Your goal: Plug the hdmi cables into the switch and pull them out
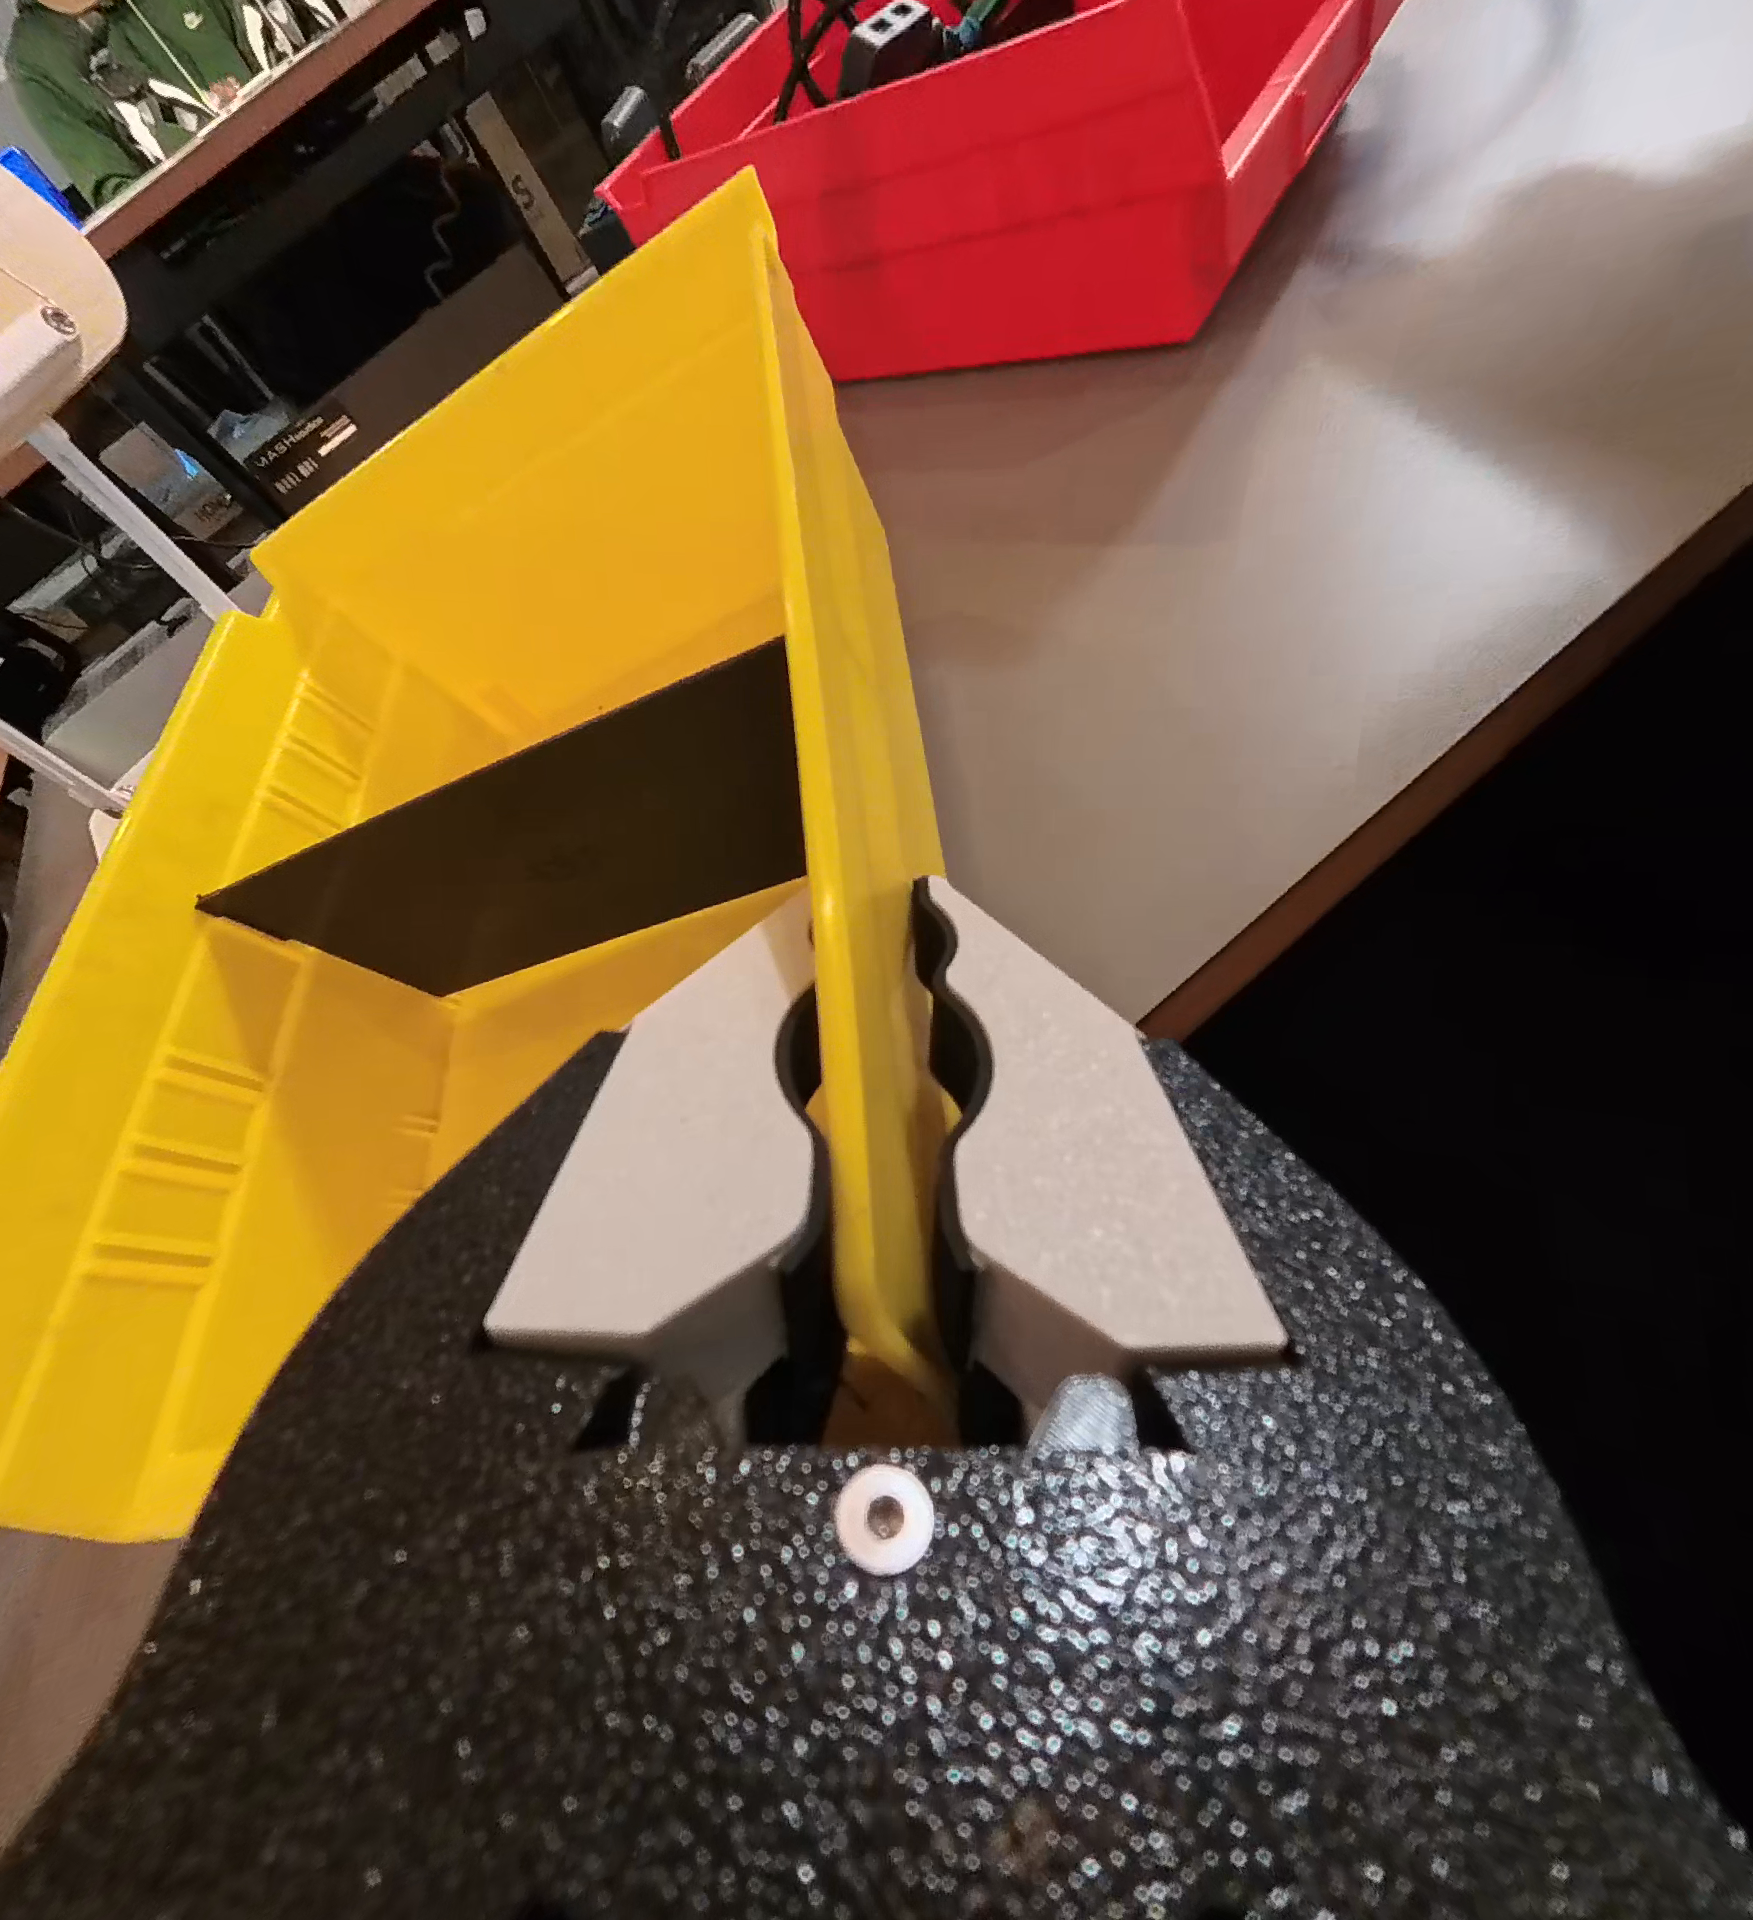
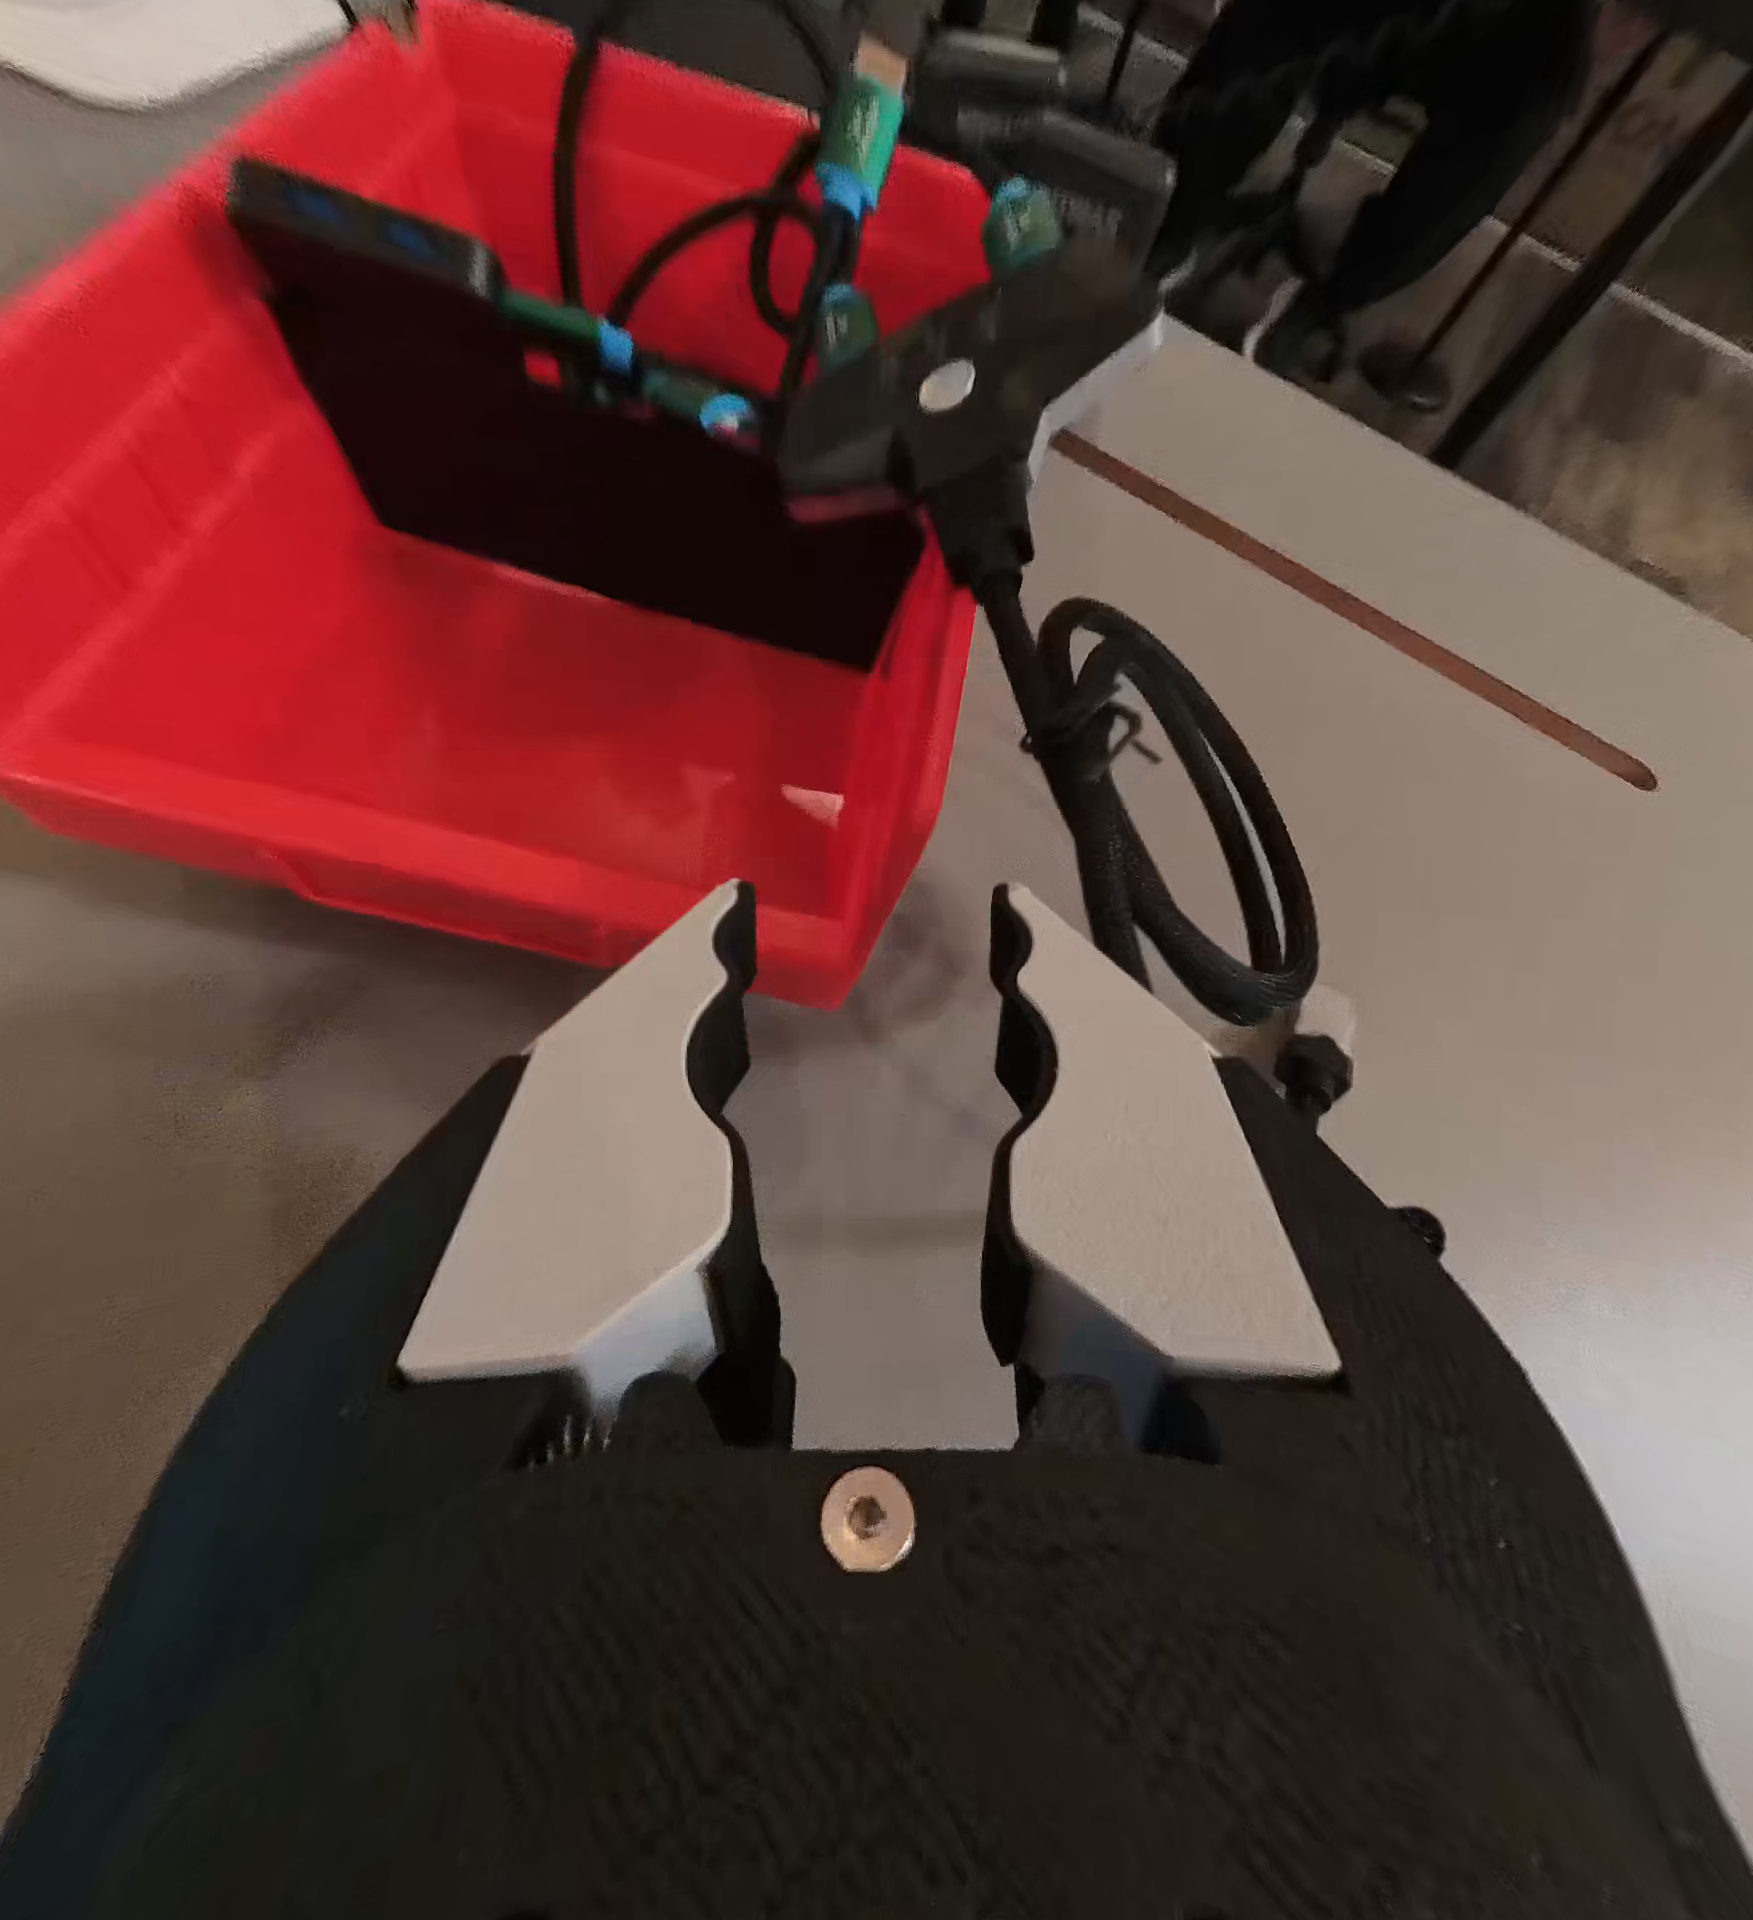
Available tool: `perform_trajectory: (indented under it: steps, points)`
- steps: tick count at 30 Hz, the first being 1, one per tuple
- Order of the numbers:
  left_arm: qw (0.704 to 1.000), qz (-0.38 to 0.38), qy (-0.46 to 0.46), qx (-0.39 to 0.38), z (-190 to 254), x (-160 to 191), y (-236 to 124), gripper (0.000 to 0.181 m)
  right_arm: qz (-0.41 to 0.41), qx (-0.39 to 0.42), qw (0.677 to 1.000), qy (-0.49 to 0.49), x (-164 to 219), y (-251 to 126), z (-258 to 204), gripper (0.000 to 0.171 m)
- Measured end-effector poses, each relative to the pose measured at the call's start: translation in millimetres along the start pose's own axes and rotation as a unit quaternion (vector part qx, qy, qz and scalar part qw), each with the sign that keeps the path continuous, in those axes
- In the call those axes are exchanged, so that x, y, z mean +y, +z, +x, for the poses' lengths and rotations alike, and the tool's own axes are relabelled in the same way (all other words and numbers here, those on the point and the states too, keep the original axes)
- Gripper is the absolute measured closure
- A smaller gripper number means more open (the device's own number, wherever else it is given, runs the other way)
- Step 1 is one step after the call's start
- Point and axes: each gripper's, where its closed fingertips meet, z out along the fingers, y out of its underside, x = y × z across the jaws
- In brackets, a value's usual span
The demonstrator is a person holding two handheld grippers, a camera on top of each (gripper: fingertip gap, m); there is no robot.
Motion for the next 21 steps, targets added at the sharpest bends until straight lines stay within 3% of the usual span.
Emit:
perform_trajectory:
  steps: [1, 5, 7, 9, 21]
  points:
    - [1.0, 0.0, -0.001, 0.0, -0.2, -0.6, -0.6, 0.173, -0.008, 0.009, 1.0, -0.006, 4.2, 8.1, 0.3, 0.127]
    - [1.0, 0.007, -0.01, -0.004, -2.9, -4.8, -6.2, 0.173, -0.019, 0.029, 0.999, -0.01, 9.0, 41.4, -0.8, 0.13]
    - [1.0, 0.012, -0.013, -0.009, -5.5, -8.4, -12.0, 0.173, -0.014, 0.057, 0.998, -0.021, 7.7, 51.5, 2.1, 0.156]
    - [1.0, 0.014, -0.01, -0.022, -10.3, -12.3, -18.7, 0.172, 0.001, 0.061, 0.997, -0.038, 3.1, 53.1, -4.6, 0.164]
    - [0.987, -0.021, -0.013, -0.159, -63.9, -16.6, -68.1, 0.173, 0.074, 0.03, 0.99, -0.118, -36.9, 64.8, -139.9, 0.161]
